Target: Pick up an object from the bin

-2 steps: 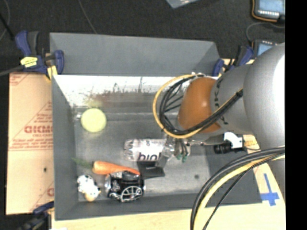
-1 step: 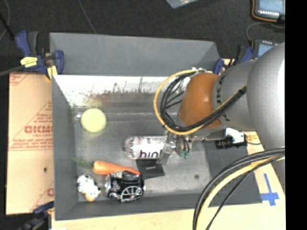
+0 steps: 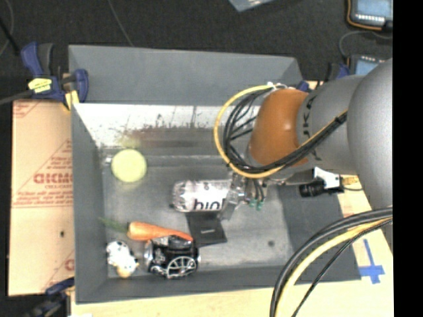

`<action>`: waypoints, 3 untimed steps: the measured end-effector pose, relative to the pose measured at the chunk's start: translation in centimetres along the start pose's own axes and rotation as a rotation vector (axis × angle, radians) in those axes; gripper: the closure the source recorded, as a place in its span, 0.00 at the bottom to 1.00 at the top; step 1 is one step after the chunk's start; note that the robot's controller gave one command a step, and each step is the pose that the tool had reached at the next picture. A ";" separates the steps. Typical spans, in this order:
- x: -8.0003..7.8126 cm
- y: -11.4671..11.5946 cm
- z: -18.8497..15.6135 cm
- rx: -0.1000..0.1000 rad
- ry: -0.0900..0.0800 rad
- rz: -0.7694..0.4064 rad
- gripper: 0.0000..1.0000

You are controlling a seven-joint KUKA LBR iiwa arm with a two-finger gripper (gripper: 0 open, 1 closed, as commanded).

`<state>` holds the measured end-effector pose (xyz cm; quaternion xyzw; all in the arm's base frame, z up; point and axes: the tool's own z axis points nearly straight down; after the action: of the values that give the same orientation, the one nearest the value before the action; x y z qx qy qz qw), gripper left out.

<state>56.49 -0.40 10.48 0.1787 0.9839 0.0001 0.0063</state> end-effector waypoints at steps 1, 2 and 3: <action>-0.4 0.2 -1.3 -0.001 -0.004 -0.005 1.00; -0.4 0.4 -0.9 0.001 -0.002 -0.016 1.00; -0.3 0.6 -0.6 0.001 -0.003 -0.023 1.00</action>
Offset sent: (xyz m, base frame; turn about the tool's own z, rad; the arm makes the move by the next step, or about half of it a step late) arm 0.0050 0.0059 0.0068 -0.0229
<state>57.03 0.06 11.11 0.1674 0.9859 -0.0007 0.0079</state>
